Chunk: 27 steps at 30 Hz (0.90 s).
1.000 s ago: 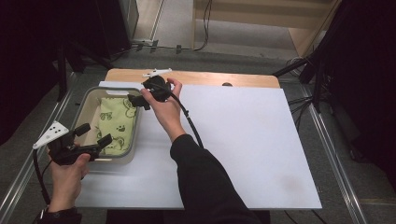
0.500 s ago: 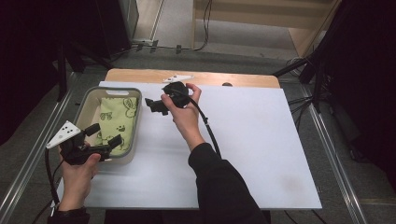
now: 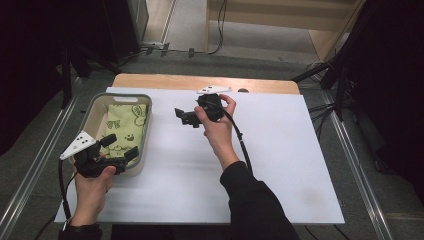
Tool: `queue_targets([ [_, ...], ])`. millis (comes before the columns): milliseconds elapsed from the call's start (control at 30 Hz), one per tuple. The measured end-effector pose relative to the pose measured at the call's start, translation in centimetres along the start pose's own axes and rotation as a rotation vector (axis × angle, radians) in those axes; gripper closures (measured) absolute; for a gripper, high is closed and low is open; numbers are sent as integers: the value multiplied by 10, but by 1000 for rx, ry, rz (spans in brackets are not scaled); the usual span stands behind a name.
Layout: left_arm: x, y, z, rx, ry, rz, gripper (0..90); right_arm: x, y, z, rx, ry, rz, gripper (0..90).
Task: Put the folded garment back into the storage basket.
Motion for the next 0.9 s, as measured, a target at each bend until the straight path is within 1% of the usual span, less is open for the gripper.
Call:
queue_targets([
  [67,-3,-2,0,0,-2,-3,0,-4,6,-3,-5,-1,-4,0],
  [100,-7,-3,0,2,-2,-16,0,-9,13,-5,-11,-1,-14,0],
  [167,-9,-3,0,-1,1,-22,0,-11,16,-6,-13,-3,-17,0],
  [233,-13,-5,1,-1,1,-38,0,-19,24,-10,-22,-10,-27,0],
  [267,-15,-5,1,-1,-2,-41,0,-19,24,-10,-22,-10,-27,0],
  [300,-16,-6,1,2,-3,-44,0,-23,30,-12,-26,-11,-36,0],
  [333,-17,-7,0,3,-1,-50,0,-23,30,-12,-26,-11,-36,0],
  [367,-18,-8,-1,6,-1,-51,0,-27,35,-15,-27,-6,-46,0],
  [500,-22,-12,-4,15,-5,-60,0,-33,47,-19,-32,6,-58,0],
  [567,-26,-13,-5,13,7,-77,0,-36,52,-22,-36,15,-64,0],
  [600,-26,-13,-5,13,7,-77,0,-36,52,-22,-36,15,-64,0],
  [633,-29,-15,-5,16,3,-82,0,-39,58,-25,-41,10,-68,0],
  [667,-29,-15,-5,16,3,-82,0,-39,58,-25,-41,10,-68,0],
  [700,-31,-16,-6,19,-3,-81,0,-43,64,-28,-45,9,-70,0],
  [833,-33,-18,-8,25,-11,-82,0,-50,72,-34,-50,0,-81,0],
  [867,-35,-19,-8,27,-14,-87,0,-55,77,-38,-54,-5,-87,0],
  [900,-35,-19,-8,27,-14,-87,0,-55,77,-38,-54,-5,-87,0],
])
Point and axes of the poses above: each handheld gripper's, and its own axes: y roughly backward along the jaws, z roughly out of its top, x roughly to its left, the point moved 8 cm from there along -y, roughly forward along the jaws, and after that the axes turned 6 degrees about -y, right-handed, at the moved point
